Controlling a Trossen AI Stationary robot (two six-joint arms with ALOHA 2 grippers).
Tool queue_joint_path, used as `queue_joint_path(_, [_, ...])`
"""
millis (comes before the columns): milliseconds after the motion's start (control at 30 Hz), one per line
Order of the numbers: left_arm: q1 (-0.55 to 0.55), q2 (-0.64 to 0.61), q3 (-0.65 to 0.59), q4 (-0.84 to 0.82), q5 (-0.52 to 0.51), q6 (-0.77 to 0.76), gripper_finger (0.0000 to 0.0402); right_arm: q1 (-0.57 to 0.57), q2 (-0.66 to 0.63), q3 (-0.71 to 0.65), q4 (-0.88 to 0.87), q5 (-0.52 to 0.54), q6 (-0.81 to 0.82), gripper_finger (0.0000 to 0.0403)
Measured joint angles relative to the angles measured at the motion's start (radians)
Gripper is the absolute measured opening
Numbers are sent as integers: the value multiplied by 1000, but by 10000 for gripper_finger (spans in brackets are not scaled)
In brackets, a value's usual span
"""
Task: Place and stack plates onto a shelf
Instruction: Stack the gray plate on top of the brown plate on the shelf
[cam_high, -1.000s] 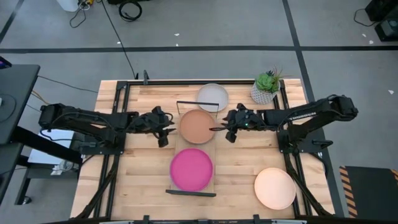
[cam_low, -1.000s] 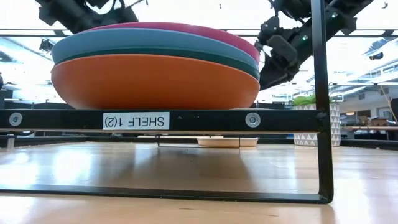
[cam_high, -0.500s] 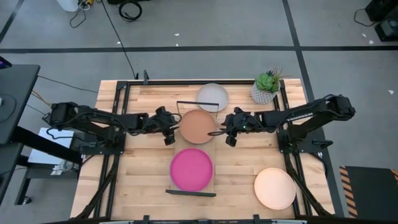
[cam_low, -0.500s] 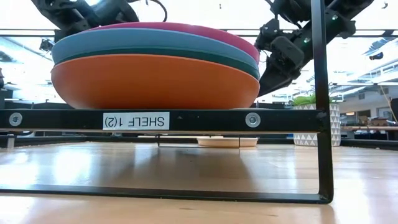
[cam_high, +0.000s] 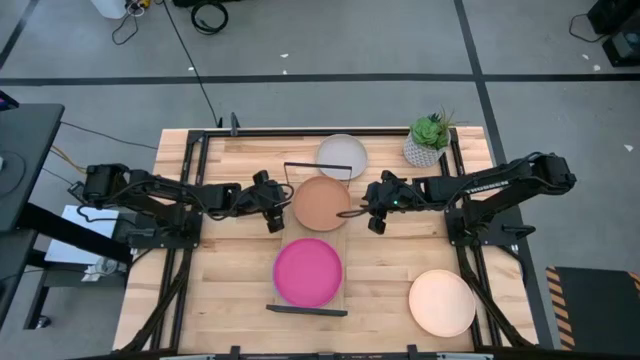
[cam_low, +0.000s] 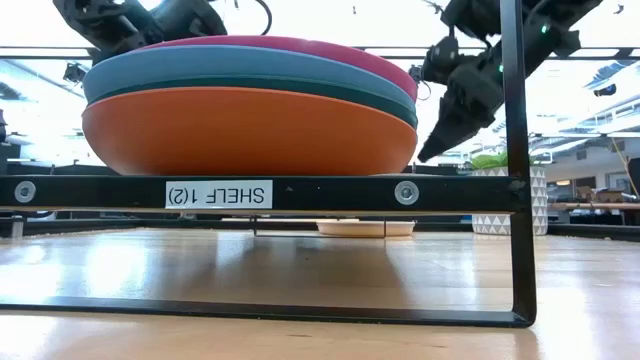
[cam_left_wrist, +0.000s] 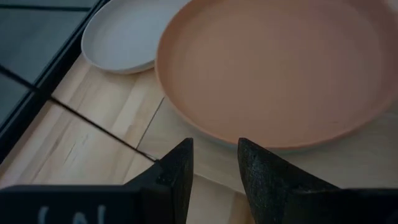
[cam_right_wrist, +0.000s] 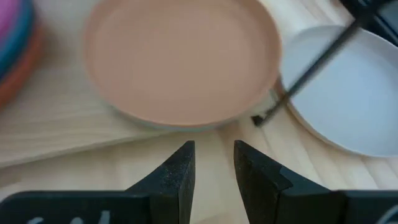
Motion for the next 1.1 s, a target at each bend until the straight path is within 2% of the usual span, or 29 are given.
queue_joint_path(167, [-32,-50,0,-13,-1,18,132,-29,24,-59,33,4,22,116])
queue_joint_path(400, [-41,-95,2,-18,-7,20,132,-35,130,-92,224,-2,24,113])
queue_joint_path(567, [-42,-95,2,-18,-6,20,132,-41,234,-85,369,-71,-3,113])
queue_joint_path(667, [-48,-108,16,-76,-4,18,132,-40,253,-62,328,-81,-6,113])
queue_joint_path(767, [-63,-142,57,-168,21,7,132,-40,217,-46,225,-75,-26,113])
queue_joint_path(933, [-100,-173,117,-280,133,-47,132,-74,132,-50,125,34,-132,113])
queue_joint_path(1100, [-137,-184,142,-351,206,-129,132,-127,155,-59,270,-88,-94,113])
